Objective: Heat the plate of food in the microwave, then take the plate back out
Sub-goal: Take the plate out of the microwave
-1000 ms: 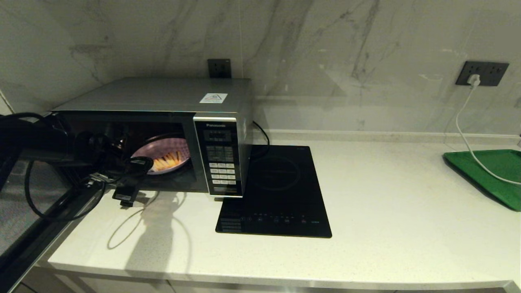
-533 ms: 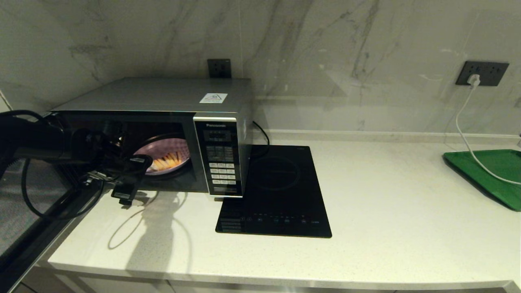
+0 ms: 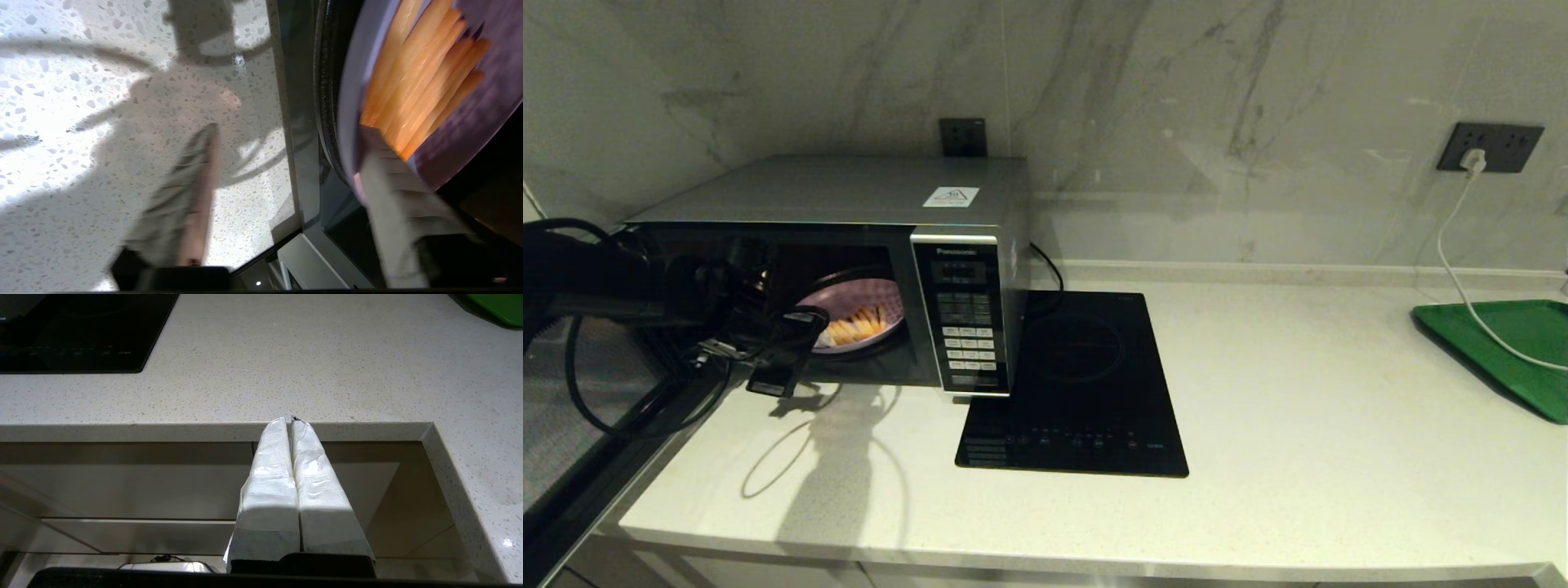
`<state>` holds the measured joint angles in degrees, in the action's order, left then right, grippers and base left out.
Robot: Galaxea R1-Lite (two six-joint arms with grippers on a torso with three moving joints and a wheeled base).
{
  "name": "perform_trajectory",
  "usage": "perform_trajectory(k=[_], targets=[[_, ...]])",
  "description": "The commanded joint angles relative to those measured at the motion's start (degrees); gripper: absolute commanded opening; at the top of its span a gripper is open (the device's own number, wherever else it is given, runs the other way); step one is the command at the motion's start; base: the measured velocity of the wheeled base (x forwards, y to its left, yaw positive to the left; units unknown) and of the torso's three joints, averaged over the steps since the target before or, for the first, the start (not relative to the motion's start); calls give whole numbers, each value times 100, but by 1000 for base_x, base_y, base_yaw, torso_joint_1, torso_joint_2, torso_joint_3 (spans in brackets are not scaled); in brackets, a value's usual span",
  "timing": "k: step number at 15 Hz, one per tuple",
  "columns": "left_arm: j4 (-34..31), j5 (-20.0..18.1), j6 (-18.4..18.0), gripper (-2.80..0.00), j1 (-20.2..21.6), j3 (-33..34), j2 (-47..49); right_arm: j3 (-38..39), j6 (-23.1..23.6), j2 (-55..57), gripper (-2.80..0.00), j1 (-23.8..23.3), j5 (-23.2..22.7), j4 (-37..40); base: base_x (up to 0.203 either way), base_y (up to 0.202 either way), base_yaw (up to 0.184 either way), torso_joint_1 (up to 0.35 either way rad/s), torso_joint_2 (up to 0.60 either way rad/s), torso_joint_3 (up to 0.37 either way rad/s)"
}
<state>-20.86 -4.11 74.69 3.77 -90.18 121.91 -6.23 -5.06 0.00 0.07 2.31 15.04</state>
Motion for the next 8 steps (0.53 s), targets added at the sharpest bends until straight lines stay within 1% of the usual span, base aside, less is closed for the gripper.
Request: perform_trajectory(k=[1,8], targets=[[-15,7,37,-280,1,18,61,-1,-3,0,-280,1,-1,7,0,0,0,0,0,0],[-138,-2,19,-280,-16,1,44,-1,-3,0,-280,1,-2,7,0,0,0,0,0,0]])
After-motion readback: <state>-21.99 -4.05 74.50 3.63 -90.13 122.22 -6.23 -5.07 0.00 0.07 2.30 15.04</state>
